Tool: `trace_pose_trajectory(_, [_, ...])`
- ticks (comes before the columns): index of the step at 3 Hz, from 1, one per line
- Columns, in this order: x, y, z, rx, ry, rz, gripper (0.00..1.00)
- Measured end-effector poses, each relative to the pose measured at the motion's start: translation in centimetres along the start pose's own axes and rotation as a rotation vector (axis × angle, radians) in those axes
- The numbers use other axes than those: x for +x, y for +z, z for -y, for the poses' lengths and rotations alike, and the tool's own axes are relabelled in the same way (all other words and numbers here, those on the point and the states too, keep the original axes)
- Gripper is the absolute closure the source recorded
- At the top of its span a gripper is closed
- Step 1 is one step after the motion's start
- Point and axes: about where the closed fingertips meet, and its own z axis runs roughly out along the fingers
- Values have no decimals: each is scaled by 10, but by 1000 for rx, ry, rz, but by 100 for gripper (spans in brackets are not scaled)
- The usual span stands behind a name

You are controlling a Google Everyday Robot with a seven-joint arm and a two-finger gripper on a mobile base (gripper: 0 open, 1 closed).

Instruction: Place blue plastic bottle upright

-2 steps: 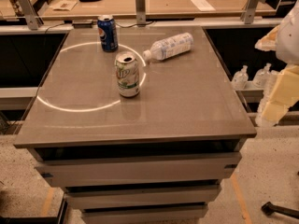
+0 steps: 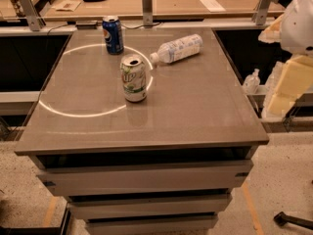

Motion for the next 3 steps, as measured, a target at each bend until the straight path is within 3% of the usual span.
trace_pose_trajectory(2, [-33,18,56,35,-176,-84,0])
trace_pose_trajectory(3, [-44,38,75,69,-244,-76,0])
